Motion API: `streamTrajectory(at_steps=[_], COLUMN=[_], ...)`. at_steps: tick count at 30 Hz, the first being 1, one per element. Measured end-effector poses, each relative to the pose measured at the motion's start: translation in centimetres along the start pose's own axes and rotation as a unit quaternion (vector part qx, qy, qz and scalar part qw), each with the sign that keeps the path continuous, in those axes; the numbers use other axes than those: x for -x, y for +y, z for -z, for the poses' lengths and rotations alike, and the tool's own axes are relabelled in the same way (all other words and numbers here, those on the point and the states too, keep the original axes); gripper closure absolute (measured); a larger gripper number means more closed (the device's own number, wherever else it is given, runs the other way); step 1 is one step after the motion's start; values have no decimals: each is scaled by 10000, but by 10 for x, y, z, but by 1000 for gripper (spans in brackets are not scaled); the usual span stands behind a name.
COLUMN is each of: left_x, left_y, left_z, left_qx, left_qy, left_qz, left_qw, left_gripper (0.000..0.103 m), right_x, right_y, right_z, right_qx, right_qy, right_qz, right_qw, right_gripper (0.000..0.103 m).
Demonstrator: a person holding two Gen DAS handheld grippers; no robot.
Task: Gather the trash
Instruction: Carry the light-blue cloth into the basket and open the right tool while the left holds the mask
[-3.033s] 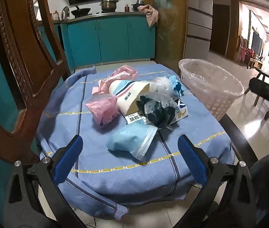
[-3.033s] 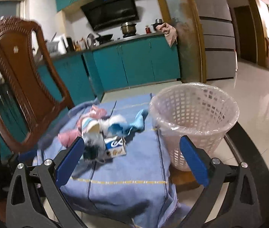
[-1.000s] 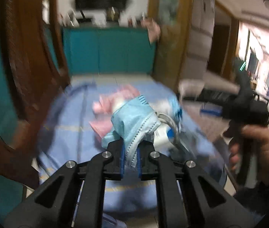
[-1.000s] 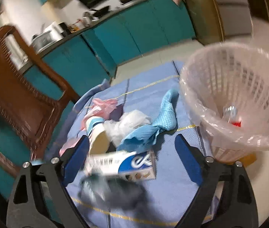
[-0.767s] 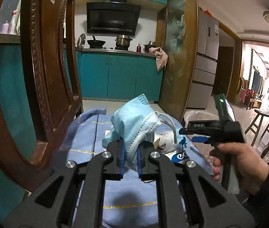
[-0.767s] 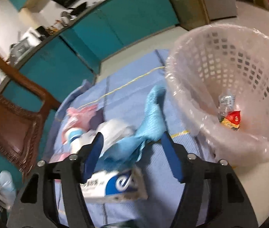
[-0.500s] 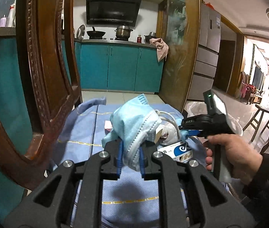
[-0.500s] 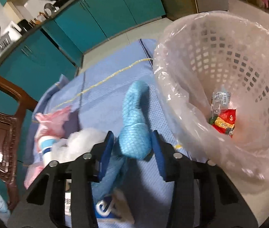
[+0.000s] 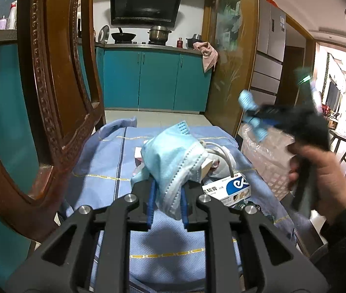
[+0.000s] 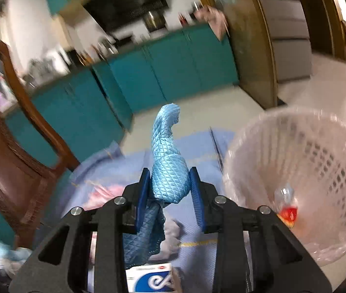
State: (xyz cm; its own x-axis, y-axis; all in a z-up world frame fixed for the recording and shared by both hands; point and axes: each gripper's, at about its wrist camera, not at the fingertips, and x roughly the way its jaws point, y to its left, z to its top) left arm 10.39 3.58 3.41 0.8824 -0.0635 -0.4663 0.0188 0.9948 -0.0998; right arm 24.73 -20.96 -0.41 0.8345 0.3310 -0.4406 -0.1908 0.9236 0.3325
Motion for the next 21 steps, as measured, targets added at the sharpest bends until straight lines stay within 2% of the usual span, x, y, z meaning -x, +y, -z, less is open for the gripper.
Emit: streamTrajectory(at_steps=[4,8,11,14,21], left_x=[0,0,0,-1,-3], left_y=[3,-2,-8,-13,-10], left_z=[-2,0,3,6,8], left_qx=[16,-5,-83,-137,-88], left_qy=[52,173,349,426,558], left_qz=[74,191,202,120,-47], left_qw=[10000,9997,9992,9989,9984], left_gripper=[86,86,86,87,87], right_x=[63,107,119,126,122], right_y=[11,24,29,31,36], right_z=[6,50,76,88,94], right_qx=[472,933,1250,1363,1359], right_qy=[-367,-356,-137,-10,137], right_qz=[-221,-234,-170,-125,-106], right_qw=[9980,9947,9919,9906,9906], right_gripper=[70,70,70,70,70])
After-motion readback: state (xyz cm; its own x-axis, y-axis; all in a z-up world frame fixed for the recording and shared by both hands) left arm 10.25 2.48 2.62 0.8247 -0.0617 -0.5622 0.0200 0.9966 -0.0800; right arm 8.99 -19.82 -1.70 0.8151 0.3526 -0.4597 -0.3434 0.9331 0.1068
